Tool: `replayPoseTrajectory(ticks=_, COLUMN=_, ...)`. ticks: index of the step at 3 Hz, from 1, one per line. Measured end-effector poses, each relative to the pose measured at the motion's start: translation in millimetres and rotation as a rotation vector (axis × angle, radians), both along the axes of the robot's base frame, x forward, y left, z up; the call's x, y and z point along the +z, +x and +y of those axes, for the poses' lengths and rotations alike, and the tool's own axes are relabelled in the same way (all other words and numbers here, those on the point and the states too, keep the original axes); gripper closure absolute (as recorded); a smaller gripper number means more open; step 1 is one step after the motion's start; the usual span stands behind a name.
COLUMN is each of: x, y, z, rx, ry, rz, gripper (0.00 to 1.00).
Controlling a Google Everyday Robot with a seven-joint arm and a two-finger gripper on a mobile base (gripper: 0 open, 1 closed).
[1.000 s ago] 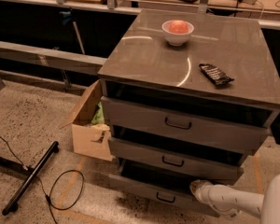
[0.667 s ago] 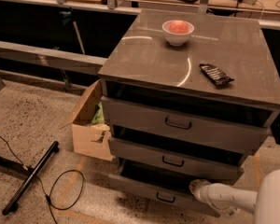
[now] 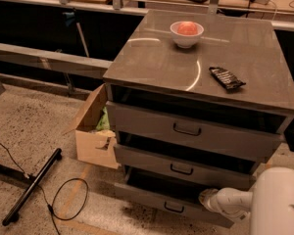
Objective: Open bottom drawer
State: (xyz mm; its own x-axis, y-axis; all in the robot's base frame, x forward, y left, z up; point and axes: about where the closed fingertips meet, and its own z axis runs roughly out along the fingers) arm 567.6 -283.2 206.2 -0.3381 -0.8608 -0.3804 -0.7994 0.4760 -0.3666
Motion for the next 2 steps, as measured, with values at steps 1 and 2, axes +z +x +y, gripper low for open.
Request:
replayPoseTrajectory(ticks=1, x=-10, y=-9, z=4, rx=0.001, ry=0.009, rz=0.051, gripper=1.00)
replayPoseTrajectory(ticks=2, x=-17, y=-24, z=6, rx=0.001, ry=0.012, rz=0.109, gripper=1.00)
